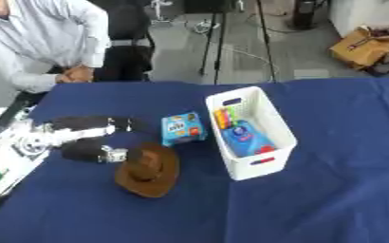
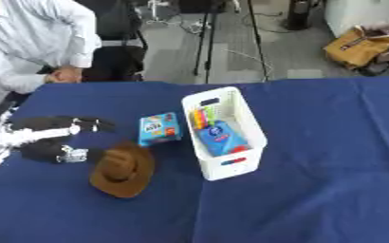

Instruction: Pick up objects on the table and place them in the box.

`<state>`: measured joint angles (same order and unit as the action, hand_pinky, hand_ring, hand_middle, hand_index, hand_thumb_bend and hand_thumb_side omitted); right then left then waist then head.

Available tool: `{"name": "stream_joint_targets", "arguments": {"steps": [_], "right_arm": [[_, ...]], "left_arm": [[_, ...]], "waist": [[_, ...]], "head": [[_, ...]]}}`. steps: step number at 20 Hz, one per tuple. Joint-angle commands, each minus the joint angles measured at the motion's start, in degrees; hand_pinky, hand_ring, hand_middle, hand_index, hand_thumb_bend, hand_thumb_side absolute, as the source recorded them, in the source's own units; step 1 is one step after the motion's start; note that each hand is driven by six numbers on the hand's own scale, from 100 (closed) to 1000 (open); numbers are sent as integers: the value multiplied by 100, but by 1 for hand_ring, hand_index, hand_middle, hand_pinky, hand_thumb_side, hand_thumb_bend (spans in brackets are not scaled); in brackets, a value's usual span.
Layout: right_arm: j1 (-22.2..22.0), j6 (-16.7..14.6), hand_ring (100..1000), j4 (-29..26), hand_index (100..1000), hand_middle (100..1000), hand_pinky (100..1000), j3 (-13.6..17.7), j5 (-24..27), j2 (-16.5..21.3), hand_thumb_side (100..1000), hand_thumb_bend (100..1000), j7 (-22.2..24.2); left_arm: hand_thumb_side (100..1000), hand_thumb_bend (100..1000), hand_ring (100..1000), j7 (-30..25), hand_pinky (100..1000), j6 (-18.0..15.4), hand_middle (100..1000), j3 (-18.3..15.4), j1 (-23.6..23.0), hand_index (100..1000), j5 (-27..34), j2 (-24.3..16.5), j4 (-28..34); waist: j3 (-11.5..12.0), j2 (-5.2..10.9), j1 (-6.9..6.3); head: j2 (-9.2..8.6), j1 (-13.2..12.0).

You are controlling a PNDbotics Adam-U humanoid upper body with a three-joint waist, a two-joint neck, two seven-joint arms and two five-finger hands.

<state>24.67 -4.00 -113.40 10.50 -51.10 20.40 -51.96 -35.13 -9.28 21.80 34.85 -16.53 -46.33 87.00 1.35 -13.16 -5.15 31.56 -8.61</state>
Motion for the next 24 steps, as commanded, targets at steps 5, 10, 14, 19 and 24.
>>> {"name": "stream_joint_targets", "arguments": {"steps": [5, 10, 14, 19, 24], "right_arm": [[93, -3, 731, -119, 692, 695, 762, 22, 75, 37, 684, 100, -1], [104, -7, 730, -119, 688, 693, 761, 27, 102, 22, 675, 100, -1], [106, -7, 730, -119, 685, 691, 761, 31, 113, 11, 671, 100, -1], [113, -6, 730, -119, 682, 689, 761, 29, 126, -8, 668, 100, -1], [114, -6, 730, -119, 681, 688, 761, 21, 141, -20, 670, 100, -1]], "left_arm": [[1000, 654, 1000, -292, 1000, -306, 1000, -17, 119, 1000, -613, -92, -111], [996, 691, 1000, -167, 1000, -614, 1000, -10, 132, 1000, -1373, -13, -311], [1000, 658, 1000, -7, 1000, -747, 1000, -27, 151, 1000, -1619, 54, -484], [1000, 633, 1000, 325, 1000, -713, 1000, -68, 166, 1000, -1854, 141, -616], [1000, 602, 1000, 689, 1000, -691, 1000, -91, 187, 1000, -2075, 209, -750]], "waist": [[-26, 62, 39], [-56, 45, 52], [-62, 38, 54], [-82, 16, 66], [-101, 0, 72]], "head": [[-20, -27], [-34, -62], [-36, -71], [-56, -73], [-74, -79]]}}
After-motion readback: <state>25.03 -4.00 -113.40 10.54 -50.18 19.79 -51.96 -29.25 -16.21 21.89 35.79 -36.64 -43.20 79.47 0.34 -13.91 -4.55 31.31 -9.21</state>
